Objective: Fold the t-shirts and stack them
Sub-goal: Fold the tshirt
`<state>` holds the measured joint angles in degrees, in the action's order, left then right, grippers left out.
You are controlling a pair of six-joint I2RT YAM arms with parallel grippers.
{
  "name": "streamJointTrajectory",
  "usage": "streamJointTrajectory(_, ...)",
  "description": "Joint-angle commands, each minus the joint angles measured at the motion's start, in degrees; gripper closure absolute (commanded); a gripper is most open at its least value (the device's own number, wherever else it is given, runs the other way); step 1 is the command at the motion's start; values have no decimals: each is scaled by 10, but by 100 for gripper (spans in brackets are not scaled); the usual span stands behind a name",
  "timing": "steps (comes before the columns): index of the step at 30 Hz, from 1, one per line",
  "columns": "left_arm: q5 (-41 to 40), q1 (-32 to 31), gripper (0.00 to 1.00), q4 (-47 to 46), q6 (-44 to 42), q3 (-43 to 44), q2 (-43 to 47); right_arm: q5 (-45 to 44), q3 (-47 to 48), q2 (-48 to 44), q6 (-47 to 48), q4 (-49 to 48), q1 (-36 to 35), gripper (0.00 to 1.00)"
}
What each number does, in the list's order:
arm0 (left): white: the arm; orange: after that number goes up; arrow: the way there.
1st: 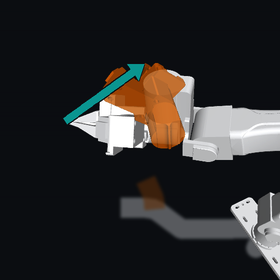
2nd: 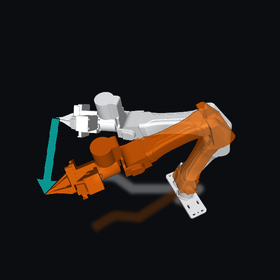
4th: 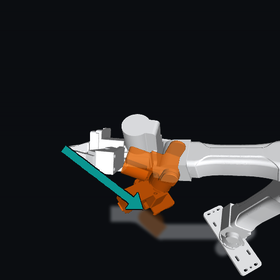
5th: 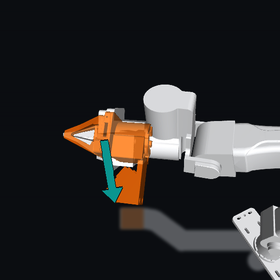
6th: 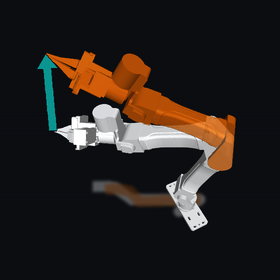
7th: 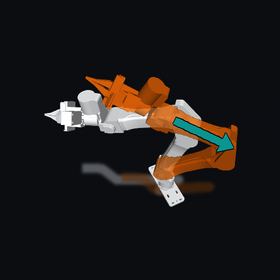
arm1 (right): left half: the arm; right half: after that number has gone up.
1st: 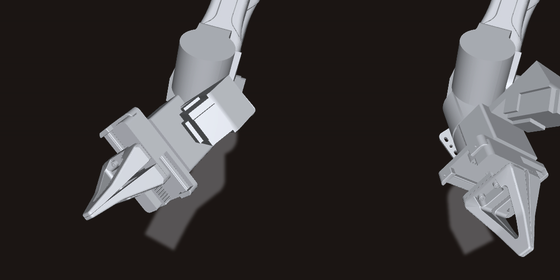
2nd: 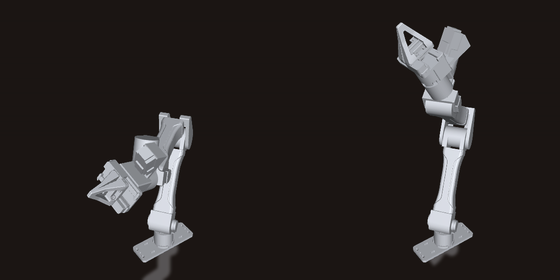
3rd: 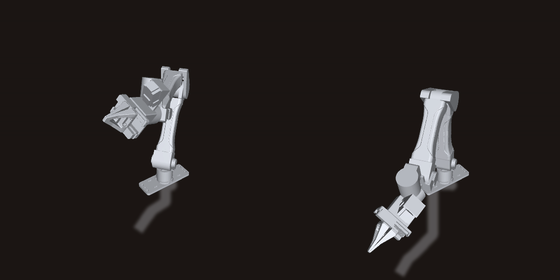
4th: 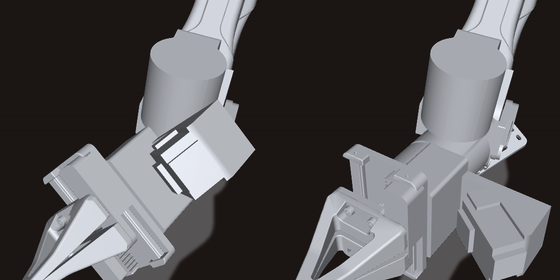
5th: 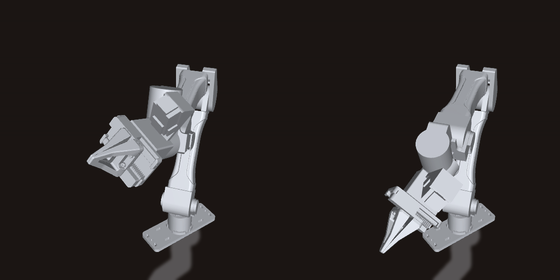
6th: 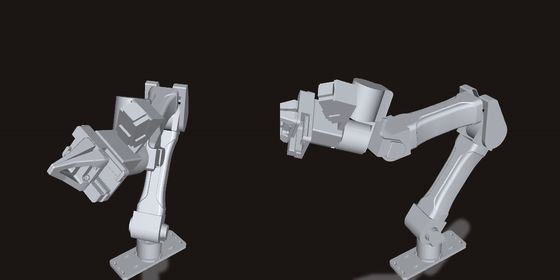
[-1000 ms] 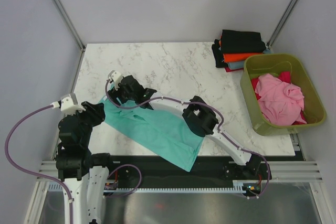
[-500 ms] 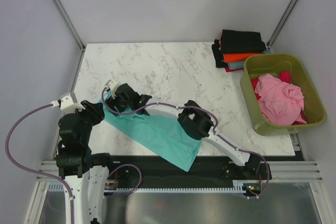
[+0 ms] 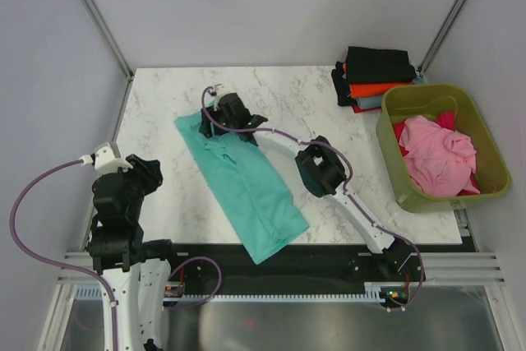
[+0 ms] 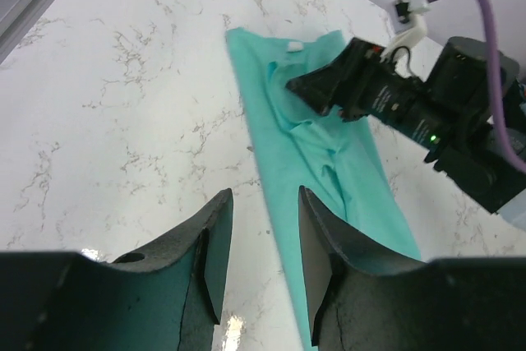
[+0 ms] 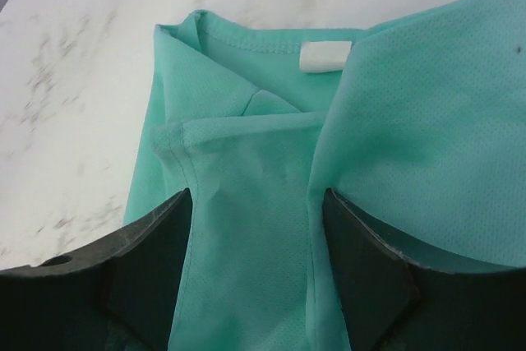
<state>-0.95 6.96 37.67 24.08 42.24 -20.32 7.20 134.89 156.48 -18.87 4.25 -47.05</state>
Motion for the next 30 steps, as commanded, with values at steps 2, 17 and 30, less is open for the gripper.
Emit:
streamJointTrajectory(2,7,8,55,-3,-12,8,-4,-48,-10,-19,-60,23,76,26)
streamJointTrajectory(17,6,9,55,-3,-12,10,-16,-48,54,42,-128,-37,211,29)
streamJointTrajectory(30,24,9,56,-3,-9,9,-9,80,85,-25,-58,-125,212,17)
